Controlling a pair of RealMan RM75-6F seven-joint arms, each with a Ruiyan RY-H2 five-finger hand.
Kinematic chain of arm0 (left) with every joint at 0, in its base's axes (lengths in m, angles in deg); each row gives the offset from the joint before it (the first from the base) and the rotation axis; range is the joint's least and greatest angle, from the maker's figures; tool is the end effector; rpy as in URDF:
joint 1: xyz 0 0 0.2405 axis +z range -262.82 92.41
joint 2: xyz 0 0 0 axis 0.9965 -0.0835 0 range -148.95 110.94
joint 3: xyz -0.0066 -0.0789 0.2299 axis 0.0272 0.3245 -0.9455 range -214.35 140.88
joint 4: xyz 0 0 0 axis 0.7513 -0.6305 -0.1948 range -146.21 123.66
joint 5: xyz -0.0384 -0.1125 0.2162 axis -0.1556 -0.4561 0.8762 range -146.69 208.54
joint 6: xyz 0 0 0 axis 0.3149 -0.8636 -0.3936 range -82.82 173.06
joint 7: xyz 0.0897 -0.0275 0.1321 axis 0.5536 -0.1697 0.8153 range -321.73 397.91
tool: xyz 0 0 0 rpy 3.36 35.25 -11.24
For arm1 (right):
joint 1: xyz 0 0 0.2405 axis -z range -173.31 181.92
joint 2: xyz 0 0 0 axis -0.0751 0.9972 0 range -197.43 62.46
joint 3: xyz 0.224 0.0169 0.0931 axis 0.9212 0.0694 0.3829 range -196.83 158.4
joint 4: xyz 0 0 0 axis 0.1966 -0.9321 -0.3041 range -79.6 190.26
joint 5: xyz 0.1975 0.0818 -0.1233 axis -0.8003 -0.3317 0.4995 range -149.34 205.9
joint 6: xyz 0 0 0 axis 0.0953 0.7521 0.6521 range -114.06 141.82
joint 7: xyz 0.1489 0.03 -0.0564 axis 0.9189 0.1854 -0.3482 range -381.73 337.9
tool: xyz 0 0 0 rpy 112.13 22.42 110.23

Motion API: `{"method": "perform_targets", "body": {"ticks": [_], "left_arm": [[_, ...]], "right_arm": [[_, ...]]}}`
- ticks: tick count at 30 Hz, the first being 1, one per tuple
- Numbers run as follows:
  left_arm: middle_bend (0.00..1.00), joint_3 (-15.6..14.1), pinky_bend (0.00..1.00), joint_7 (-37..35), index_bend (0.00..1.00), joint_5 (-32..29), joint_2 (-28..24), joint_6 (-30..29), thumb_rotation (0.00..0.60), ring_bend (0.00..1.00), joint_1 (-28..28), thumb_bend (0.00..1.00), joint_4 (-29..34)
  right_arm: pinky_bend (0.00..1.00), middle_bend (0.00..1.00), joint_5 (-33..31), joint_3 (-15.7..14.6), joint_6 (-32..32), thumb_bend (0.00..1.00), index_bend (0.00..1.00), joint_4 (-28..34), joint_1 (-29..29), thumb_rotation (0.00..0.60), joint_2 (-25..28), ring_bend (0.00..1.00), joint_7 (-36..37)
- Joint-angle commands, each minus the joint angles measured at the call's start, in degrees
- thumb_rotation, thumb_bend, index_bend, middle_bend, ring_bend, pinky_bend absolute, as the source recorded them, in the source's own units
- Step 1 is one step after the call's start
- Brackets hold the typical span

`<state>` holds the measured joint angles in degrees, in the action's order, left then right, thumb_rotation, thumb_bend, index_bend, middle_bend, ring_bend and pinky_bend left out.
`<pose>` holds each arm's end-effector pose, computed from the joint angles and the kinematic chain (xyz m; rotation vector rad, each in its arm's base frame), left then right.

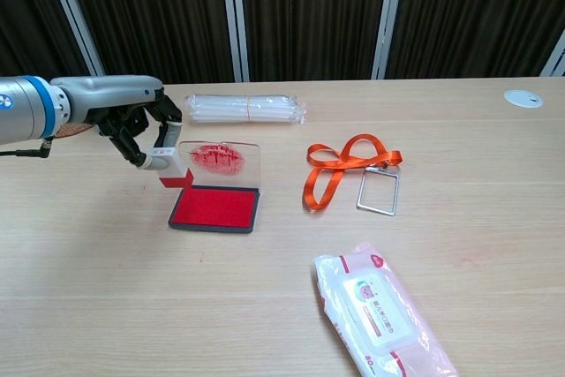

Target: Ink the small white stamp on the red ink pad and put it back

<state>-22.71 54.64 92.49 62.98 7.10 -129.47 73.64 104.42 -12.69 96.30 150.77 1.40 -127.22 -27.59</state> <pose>-0.1413 0.3814 -0.0475 -2.0037 -1.0539 -0.7866 -0.3378 -0.2031 0.1526 1.2515 -0.8959 0.7290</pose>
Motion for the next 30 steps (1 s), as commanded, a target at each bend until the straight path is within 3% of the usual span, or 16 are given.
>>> {"method": "perform_targets", "body": {"ticks": [1,12,30], "left_arm": [[0.55,-1.0,0.82,-3.7,0.59,2.0,1.6,2.8,0.600,0.82,-2.2,0.57,-3.3],[0.55,-1.9,0.81,-8.4,0.59,1.3,6.0,4.6,0.600,0.81,-4.6,0.57,-9.3],[0.55,-4.3,0.81,-5.2,0.60,-3.8,11.0,4.1,0.600,0.81,-8.2,0.58,-15.1]], "right_arm": [[0.00,0.00,-0.2,0.0,-0.1,0.00,0.00,0.1,0.0,0.600,0.0,0.00,-0.1],[0.00,0.00,-1.2,0.2,-0.7,0.00,0.00,-0.2,-0.2,0.600,0.0,0.00,-0.5],[0.00,0.00,-1.9,0.4,-1.3,0.00,0.00,-0.7,-0.5,0.600,0.0,0.00,0.1]]}}
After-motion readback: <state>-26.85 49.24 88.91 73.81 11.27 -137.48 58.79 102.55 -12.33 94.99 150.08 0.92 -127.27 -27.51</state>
